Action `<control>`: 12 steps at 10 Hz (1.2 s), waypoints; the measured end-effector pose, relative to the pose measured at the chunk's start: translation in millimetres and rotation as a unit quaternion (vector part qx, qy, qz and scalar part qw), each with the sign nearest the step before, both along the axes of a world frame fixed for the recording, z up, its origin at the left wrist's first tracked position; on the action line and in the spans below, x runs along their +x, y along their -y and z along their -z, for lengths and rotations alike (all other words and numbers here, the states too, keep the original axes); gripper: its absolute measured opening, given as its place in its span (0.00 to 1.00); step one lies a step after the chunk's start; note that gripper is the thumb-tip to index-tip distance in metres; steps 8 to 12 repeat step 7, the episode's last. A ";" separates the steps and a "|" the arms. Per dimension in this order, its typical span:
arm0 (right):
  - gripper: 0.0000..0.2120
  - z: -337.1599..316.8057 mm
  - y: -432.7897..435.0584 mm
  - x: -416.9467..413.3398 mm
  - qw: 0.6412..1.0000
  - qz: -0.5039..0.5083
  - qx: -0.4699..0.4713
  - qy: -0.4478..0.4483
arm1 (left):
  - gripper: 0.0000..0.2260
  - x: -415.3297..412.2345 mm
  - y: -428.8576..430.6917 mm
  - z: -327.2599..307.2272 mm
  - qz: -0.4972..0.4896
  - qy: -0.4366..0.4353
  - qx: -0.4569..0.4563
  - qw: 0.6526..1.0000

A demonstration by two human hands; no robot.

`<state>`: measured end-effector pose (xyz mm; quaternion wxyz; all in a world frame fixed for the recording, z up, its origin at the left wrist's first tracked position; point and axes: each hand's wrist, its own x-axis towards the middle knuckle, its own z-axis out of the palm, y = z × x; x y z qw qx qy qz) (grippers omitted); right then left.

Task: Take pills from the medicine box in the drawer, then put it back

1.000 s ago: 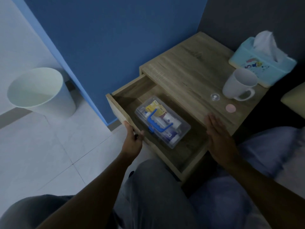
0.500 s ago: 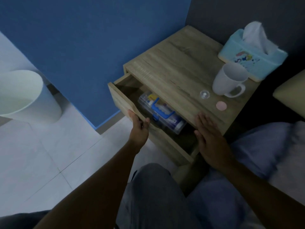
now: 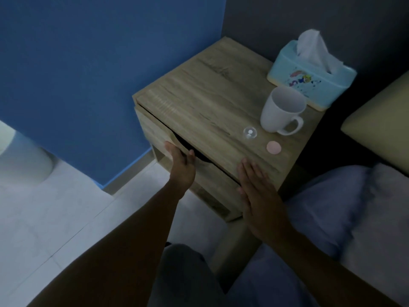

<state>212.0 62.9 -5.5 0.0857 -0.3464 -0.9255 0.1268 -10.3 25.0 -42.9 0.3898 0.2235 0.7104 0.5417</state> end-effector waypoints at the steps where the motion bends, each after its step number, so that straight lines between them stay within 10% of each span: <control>1: 0.26 2.9 -0.5 0.4 1.000 -0.001 0.007 0.009 | 0.40 1.4 -11.2 -1.3 0.010 0.001 -0.003 1.000; 12: 0.25 -8.7 -0.4 -3.0 1.000 -0.008 0.000 0.008 | 0.30 -9.4 13.8 -19.5 0.049 -0.023 -0.127 0.990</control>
